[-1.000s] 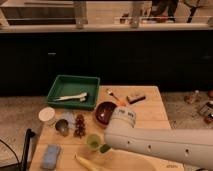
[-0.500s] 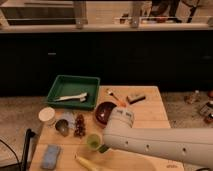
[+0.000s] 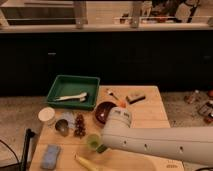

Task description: Place pepper in plastic cup

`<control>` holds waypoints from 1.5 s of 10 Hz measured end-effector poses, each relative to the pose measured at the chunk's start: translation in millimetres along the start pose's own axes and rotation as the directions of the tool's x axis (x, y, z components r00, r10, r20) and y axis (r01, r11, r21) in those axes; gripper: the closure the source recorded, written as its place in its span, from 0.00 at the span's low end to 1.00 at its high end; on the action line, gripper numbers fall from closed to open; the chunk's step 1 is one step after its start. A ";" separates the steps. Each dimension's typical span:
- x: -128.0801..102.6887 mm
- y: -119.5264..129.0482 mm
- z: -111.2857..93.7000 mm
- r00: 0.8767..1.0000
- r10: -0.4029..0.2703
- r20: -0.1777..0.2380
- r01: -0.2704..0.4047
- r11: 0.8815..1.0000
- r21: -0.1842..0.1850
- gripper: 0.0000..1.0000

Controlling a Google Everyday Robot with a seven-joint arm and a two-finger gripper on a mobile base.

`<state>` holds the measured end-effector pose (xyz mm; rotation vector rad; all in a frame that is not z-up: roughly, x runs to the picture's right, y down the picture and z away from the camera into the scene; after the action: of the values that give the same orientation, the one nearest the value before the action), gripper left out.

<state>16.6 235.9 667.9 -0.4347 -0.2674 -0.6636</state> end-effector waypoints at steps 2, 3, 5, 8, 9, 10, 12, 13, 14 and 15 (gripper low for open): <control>-6.8 -6.5 -5.5 0.998 -0.019 0.059 0.018 1.000 0.022 0.92; -10.5 -9.8 -7.9 0.996 -0.032 0.086 0.029 0.999 0.031 0.92; -15.6 -16.3 -12.6 0.989 -0.055 0.139 0.048 0.998 0.048 0.92; -27.2 -24.8 -16.9 0.967 -0.095 0.237 0.085 0.995 0.052 0.92; -31.3 -26.5 -17.1 0.958 -0.108 0.266 0.099 0.994 0.045 0.92; -38.3 -29.2 -16.7 0.944 -0.125 0.305 0.119 0.992 0.036 0.92; -51.5 -38.2 -15.0 0.918 -0.150 0.366 0.148 0.988 0.035 0.92; -55.1 -39.9 -13.1 0.908 -0.154 0.390 0.156 0.987 0.027 0.92; -59.3 -44.3 -12.3 0.899 -0.159 0.409 0.162 0.986 0.027 0.92; -65.1 -48.2 -11.2 0.883 -0.164 0.439 0.175 0.984 0.016 0.92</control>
<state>-62.6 231.5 648.4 -0.5886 -0.7358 -0.7359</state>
